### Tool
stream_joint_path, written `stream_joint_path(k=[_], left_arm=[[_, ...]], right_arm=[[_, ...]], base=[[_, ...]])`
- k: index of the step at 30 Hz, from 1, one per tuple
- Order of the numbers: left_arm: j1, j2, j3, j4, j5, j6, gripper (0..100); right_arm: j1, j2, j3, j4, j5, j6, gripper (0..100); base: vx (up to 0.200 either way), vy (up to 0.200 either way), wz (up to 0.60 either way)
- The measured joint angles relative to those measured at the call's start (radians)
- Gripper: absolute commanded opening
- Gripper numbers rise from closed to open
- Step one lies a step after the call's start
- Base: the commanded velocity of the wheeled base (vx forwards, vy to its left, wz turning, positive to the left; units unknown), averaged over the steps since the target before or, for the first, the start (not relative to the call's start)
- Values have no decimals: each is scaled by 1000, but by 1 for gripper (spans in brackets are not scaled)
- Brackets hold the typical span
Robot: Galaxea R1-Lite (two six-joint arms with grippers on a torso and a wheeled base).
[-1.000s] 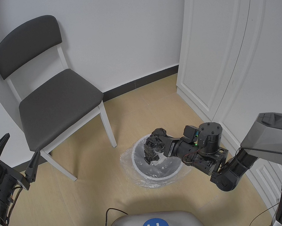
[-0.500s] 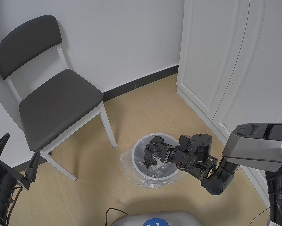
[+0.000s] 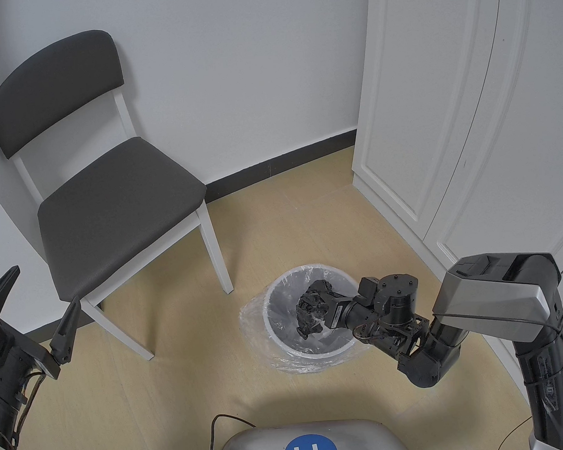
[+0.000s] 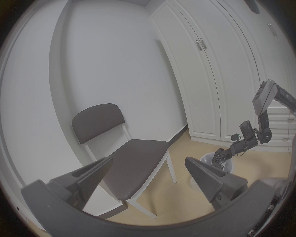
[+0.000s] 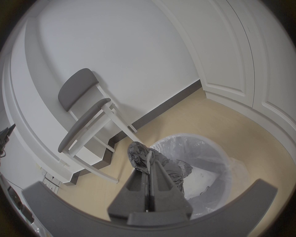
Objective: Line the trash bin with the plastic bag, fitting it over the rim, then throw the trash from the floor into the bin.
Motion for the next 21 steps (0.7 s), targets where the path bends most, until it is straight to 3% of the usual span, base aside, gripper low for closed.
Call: stream_joint_path(k=[12,21], left_arm=[[0,0,0,0,0,9,100],[0,0,0,0,1,12,100]], right_arm=[[24,47,-4,-44,6,12,0],[29,63,-41,-42,12,149,0]], base=[[0,0,0],[0,0,0]])
